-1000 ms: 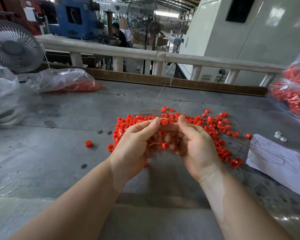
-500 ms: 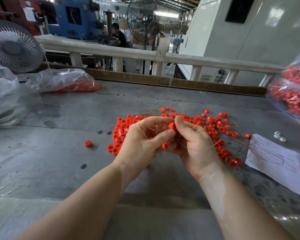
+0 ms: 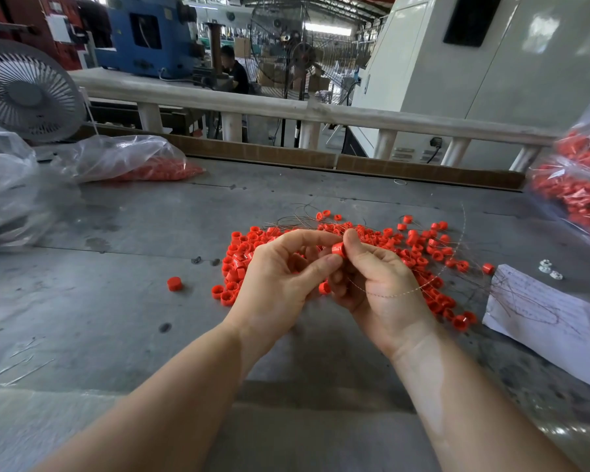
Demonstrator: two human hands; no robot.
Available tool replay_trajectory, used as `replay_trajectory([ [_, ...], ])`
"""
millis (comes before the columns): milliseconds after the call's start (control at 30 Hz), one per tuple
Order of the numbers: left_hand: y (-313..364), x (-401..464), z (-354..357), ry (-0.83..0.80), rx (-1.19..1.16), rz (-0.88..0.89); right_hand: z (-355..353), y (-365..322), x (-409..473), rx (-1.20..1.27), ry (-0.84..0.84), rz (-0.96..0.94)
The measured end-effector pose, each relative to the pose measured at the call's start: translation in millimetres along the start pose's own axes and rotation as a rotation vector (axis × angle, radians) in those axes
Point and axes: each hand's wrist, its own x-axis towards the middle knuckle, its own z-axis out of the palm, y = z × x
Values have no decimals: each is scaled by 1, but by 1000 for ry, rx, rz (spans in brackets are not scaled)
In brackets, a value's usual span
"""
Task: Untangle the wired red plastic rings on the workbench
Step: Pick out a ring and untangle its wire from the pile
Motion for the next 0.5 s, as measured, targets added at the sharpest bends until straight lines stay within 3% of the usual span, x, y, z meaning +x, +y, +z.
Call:
replay_trajectory([
  [267, -7, 0, 0, 70, 245, 94, 4, -3, -2, -32, -21, 20],
  [500, -4, -1, 1, 65, 316, 143, 3, -4, -3, 14, 1, 1],
])
